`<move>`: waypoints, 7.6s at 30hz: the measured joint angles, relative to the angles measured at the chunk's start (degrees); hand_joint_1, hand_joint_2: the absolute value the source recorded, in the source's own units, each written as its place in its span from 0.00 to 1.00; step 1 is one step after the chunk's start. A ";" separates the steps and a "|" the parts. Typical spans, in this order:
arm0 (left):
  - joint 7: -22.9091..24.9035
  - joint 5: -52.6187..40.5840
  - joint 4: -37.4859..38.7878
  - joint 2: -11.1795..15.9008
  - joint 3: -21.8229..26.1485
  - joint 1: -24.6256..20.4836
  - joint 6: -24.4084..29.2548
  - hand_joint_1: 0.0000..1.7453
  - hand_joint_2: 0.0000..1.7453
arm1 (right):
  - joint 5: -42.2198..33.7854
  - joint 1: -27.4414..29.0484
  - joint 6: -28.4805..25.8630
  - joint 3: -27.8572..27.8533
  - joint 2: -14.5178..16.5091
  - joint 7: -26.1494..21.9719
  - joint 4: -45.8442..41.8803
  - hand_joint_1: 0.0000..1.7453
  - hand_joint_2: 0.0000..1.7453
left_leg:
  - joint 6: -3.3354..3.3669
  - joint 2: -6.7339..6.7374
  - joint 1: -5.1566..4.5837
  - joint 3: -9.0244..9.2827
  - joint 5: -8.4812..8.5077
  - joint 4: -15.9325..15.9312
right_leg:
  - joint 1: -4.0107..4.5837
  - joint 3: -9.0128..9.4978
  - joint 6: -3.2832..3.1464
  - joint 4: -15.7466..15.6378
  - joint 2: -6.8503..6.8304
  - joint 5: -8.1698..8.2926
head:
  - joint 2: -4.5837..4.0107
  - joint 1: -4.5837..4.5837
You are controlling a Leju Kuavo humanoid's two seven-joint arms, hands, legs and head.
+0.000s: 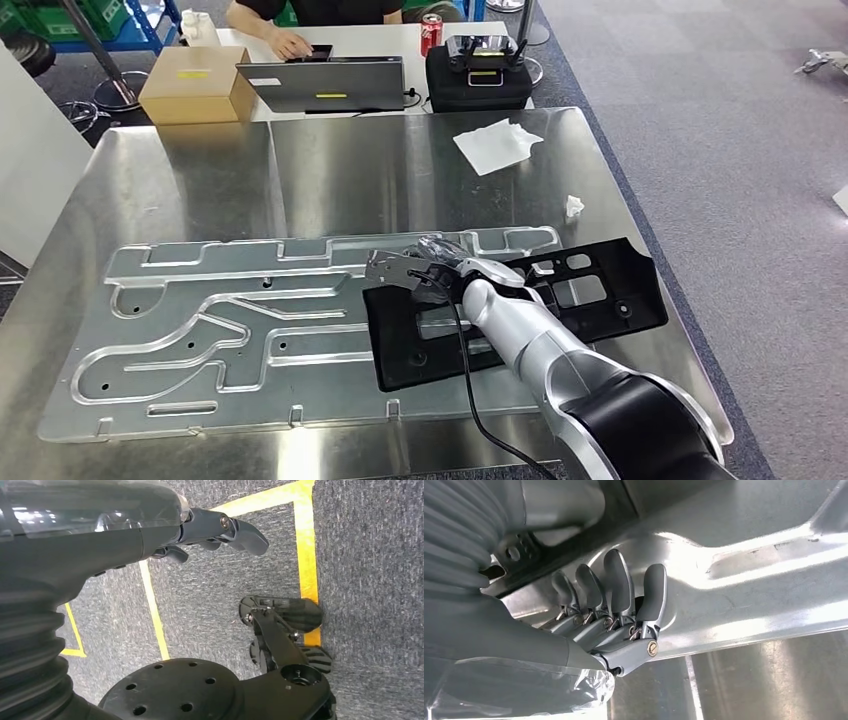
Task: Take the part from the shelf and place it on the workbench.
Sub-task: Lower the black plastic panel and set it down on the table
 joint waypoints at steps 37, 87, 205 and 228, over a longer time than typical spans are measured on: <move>-0.15 -1.10 0.00 0.10 0.02 0.10 -1.78 0.00 1.00 | -2.04 -0.68 -2.25 -4.34 -1.43 0.61 -0.42 0.00 1.00 | 0.01 0.24 -0.03 0.30 0.01 -0.01 | -0.04 0.21 0.06 0.00 0.17 0.07 | 0.00 0.00; -2.73 -0.83 0.00 -1.38 3.09 -0.03 -0.82 0.00 1.00 | -3.45 -10.48 5.17 -10.99 -4.24 -3.42 -1.34 0.00 1.00 | 0.01 0.31 -0.03 0.26 0.00 -0.03 | -0.04 0.15 0.06 0.01 0.21 0.07 | -0.01 0.00; -6.36 1.39 -0.15 -3.36 11.54 -0.74 -2.73 0.00 0.00 | -20.70 3.26 7.15 -6.60 -6.91 -17.81 -3.32 0.00 0.00 | -1.27 0.04 0.27 -9.22 -0.36 7.59 | -1.39 2.18 -0.29 -1.44 -0.42 -0.39 | -0.01 0.02; -7.48 0.24 -0.14 -3.23 11.72 -0.30 -3.36 0.00 0.00 | -30.50 18.74 8.46 -3.78 -7.11 -23.11 -2.43 0.00 0.00 | 0.25 0.42 0.32 -5.82 4.39 1.52 | -1.60 2.84 2.06 3.86 -0.10 -4.23 | 0.00 -0.01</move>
